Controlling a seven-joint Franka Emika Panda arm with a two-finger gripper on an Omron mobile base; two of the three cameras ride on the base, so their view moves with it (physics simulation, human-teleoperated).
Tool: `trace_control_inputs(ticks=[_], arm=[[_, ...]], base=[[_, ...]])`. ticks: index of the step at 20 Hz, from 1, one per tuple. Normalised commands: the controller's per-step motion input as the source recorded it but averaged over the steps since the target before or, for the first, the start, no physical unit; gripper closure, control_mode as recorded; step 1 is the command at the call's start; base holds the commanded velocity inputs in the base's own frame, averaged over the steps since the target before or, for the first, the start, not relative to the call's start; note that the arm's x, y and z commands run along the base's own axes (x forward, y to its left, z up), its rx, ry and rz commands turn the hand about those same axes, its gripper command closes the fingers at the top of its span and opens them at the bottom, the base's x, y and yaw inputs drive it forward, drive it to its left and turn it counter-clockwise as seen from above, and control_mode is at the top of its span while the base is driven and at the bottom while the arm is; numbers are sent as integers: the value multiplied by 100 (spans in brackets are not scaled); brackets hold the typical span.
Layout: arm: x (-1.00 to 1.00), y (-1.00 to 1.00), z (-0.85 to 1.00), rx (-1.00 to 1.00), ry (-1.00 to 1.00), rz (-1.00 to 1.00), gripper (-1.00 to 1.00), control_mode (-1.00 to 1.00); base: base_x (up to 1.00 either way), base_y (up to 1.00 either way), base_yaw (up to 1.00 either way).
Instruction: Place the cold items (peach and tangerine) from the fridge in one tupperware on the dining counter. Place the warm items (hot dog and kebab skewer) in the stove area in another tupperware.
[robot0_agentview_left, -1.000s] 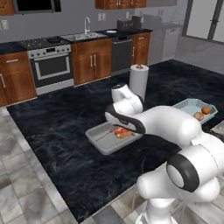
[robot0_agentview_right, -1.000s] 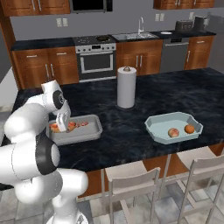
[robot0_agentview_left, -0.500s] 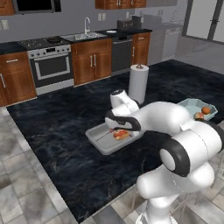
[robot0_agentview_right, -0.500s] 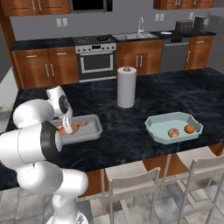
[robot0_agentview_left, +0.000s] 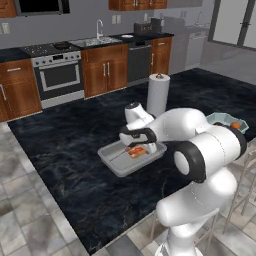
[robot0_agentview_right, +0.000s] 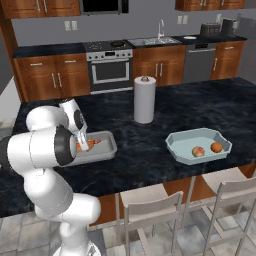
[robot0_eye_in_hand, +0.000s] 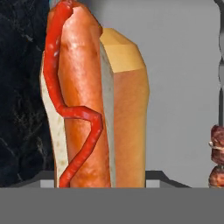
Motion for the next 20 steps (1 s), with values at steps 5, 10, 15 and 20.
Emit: trace_control_inputs(ticks=[5,10,15,20], arm=[[14,1,-19,0,0,0,100,-100],[3,1,-14,0,0,0,100,-100],[1,3,-13,0,0,0,100,-100],[0,9,-12,0,0,0,100,-100]], base=[[0,0,0],[0,0,0],[0,0,0],[0,0,0]])
